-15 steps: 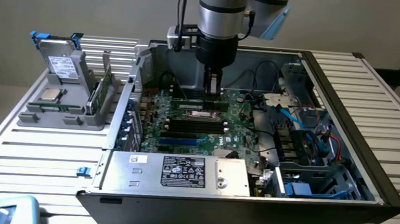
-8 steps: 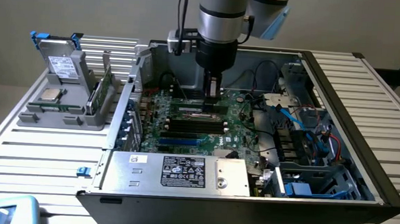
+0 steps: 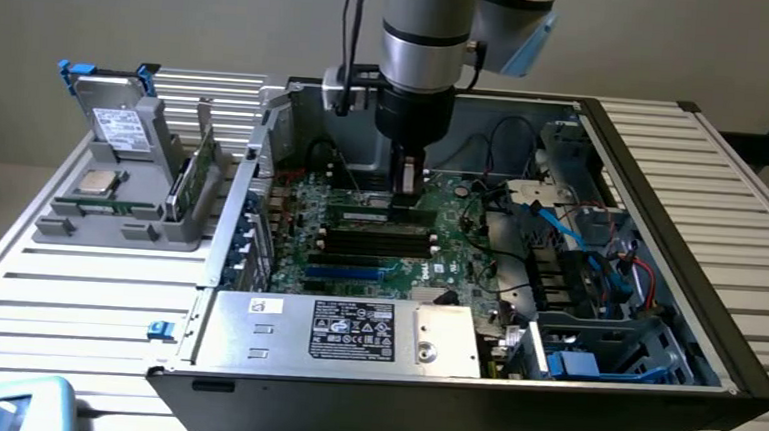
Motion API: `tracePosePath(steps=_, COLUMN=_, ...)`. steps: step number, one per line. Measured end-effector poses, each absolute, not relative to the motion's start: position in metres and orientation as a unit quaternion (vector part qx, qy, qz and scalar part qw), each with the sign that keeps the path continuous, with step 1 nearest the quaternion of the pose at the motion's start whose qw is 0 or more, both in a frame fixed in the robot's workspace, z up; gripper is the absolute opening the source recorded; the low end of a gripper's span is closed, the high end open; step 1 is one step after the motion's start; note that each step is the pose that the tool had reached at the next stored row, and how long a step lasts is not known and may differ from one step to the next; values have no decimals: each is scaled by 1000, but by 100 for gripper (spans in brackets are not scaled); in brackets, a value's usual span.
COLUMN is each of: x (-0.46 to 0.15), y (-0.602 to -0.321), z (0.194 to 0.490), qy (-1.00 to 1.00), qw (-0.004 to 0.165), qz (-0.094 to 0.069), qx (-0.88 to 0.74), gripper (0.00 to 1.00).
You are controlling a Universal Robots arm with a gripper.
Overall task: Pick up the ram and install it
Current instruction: 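Insert the ram into the slot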
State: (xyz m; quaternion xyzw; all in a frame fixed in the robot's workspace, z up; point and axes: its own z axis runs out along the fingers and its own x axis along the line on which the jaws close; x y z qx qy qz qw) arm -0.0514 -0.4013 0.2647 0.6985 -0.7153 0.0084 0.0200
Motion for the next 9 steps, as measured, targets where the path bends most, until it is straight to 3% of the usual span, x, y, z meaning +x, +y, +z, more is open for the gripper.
tracePosePath(steps=9, x=-51, y=-401, z=258, qy=-715, qw=21, qz=8, qx=698, gripper=13)
